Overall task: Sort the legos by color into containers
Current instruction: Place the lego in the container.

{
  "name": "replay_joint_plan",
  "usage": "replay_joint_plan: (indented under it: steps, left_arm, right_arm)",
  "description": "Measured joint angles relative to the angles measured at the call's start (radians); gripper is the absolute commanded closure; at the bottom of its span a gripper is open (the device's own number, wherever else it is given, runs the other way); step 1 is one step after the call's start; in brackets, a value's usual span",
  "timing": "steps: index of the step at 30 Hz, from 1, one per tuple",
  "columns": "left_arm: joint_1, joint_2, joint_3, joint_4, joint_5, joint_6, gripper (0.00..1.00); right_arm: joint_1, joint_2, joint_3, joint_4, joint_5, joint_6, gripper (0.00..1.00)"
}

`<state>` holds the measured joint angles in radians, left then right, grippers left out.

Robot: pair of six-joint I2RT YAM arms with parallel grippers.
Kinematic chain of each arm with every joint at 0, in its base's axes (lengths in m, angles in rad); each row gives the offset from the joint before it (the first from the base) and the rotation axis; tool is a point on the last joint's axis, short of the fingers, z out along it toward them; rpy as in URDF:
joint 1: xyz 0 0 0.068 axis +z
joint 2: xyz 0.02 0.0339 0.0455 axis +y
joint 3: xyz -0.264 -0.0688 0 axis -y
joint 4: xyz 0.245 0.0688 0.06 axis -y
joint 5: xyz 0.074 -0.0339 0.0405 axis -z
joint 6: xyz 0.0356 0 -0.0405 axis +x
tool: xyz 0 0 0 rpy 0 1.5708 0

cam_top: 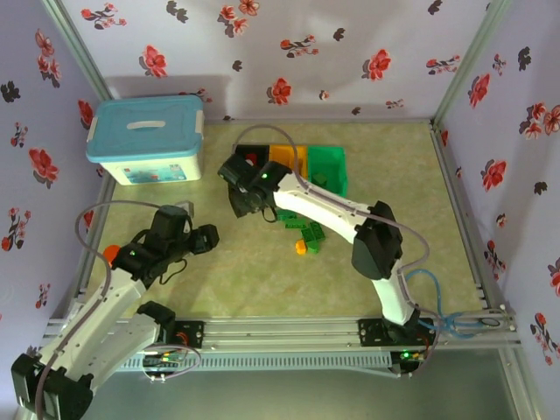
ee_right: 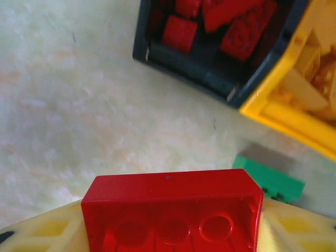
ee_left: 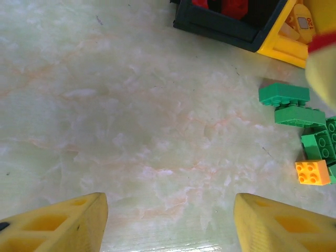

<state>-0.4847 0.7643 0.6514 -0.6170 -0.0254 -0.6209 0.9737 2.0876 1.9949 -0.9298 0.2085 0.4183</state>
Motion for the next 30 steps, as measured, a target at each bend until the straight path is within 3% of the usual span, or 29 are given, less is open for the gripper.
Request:
replay_joint_plan:
  steps: [10,24,26,29,30]
  left_arm:
    - [0.000,-0.034,-0.006,-0.034,0.000,-0.002,0.35]
    - [0.000,-0.034,-0.006,-0.039,0.000,-0.010,0.35]
    - [0.000,-0.033,-0.006,-0.038,0.000,-0.010,0.35]
    - [-0.004,-0.028,-0.005,-0.039,0.001,-0.010,0.35]
    - [-0.008,-0.025,-0.005,-0.039,0.002,-0.010,0.35]
  right_arm:
    - [-0.109,0.214,0.338,-0.035,-0.072,-0.071,0.50]
    - [-0.177,0.333,0.454,-0.001,-0.116,-0.087,0.46]
    - [-0.177,0.355,0.487,0.009,-0.116,-0.090,0.37]
    - [-0.177,0.382,0.525,0.017,-0.120,-0.100,0.14]
    - [-0.178,0.387,0.532,0.017,-0.120,-0.101,0.10]
